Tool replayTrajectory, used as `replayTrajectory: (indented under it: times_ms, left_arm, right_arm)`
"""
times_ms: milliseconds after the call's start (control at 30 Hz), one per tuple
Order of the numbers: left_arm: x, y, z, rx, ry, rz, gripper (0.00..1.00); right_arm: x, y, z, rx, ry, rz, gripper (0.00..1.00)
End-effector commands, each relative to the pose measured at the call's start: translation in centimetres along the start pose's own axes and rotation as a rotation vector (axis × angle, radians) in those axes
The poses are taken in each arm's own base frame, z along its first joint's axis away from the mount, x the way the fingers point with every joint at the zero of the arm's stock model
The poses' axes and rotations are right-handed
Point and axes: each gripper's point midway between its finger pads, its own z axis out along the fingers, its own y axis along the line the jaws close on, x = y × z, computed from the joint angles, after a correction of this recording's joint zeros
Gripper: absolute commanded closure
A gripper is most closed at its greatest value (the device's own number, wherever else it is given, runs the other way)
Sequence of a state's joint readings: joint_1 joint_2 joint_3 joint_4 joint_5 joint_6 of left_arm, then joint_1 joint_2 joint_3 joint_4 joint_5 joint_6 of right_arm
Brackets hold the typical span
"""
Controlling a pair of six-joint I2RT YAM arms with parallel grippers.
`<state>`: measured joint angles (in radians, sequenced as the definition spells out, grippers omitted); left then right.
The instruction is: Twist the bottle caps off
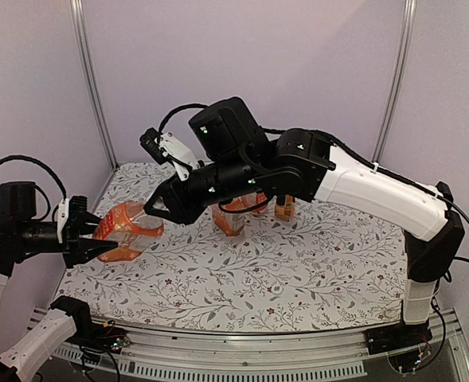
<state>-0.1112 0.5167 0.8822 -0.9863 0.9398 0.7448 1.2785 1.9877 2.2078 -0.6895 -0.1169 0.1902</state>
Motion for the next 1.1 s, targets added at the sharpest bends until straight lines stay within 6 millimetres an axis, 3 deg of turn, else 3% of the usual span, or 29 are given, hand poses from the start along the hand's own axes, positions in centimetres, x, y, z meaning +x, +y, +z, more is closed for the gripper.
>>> replayTrajectory:
  times_ms: [0, 33, 100, 267, 400, 633, 767, 933, 1067]
  left_arm:
    - [-0.7, -0.8, -0.2, 0.029, -0.024, 0.036, 0.74]
    - [-0.6, -0.6, -0.3, 0.018, -0.014, 0.044, 0.74]
    - [-0.2, -0.1, -0.4, -0.017, 0.016, 0.081, 0.75]
    - [1.7, 1.5, -1.1, -0.137, 0.149, 0.348, 0.75]
    - [1.8, 3.5, -2.1, -0.276, 0.219, 0.555, 0.74]
    - [2.3, 4.7, -2.9, -0.359, 0.289, 0.686, 0.75]
    - [2.0, 4.9, -3.0, -0.364, 0.282, 0.691, 0.76]
    - [2.0, 4.9, -2.8, -0.358, 0.278, 0.69, 0.76]
    - [2.0, 4.8, -2.7, -0.353, 0.273, 0.689, 0.76]
  right_arm:
    - [-1.1, 0.5, -0.4, -0.006, -0.038, 0.004, 0.48]
    - [-1.1, 0.4, -0.5, 0.001, -0.039, 0.005, 0.37]
    - [-1.4, 0.0, -1.1, 0.022, -0.051, 0.015, 0.26]
    - [-2.0, -1.9, -2.0, 0.056, -0.072, 0.155, 0.22]
    - [-0.6, -3.9, -0.5, 0.011, -0.017, 0.364, 0.25]
    - [0.0, -2.5, 1.6, -0.115, 0.014, 0.439, 0.29]
    - [0.0, -2.2, 2.2, -0.144, 0.019, 0.46, 0.37]
    - [1.1, -2.1, 3.1, -0.164, 0.055, 0.492, 0.39]
    - [1.4, -1.9, 3.6, -0.18, 0.066, 0.5, 0.57]
